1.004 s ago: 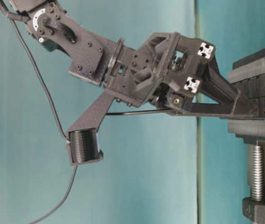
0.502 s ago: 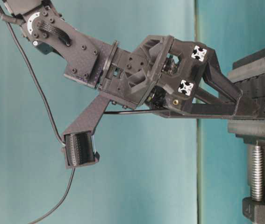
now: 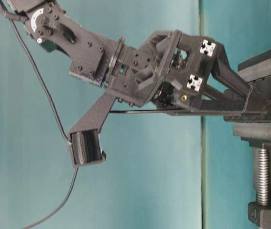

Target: Insert the USB into the second port from the front of the fixed hub.

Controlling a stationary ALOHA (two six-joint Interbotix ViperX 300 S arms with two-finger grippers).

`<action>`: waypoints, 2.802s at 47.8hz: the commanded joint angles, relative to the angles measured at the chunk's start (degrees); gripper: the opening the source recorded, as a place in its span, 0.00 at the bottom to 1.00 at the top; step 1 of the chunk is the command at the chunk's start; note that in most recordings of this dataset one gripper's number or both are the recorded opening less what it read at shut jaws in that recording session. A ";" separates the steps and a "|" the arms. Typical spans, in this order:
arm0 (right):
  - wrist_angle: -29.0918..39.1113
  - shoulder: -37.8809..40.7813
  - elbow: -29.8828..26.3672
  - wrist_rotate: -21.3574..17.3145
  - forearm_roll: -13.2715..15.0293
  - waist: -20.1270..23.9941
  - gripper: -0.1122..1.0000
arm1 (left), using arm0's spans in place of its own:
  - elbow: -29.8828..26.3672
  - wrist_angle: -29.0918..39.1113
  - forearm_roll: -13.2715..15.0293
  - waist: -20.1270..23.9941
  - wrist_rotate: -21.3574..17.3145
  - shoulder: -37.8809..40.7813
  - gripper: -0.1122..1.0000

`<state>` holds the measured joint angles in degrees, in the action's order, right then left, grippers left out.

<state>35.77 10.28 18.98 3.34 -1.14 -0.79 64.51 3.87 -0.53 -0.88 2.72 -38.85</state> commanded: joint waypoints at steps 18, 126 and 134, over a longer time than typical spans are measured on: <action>-2.46 -4.92 1.58 -0.53 -0.09 0.35 0.81 | -0.70 -0.53 -0.09 0.00 0.18 -0.18 0.10; -22.76 -14.77 14.85 -7.29 -0.35 1.32 0.81 | -1.05 -0.53 -0.09 0.00 0.18 -0.35 0.10; -22.76 -14.68 14.85 -7.29 -0.35 1.32 0.81 | -1.05 -0.53 -0.09 0.00 0.18 -0.35 0.10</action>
<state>13.45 -2.99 34.28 -3.34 -1.41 0.26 64.51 3.87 -0.53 -0.88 2.90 -39.02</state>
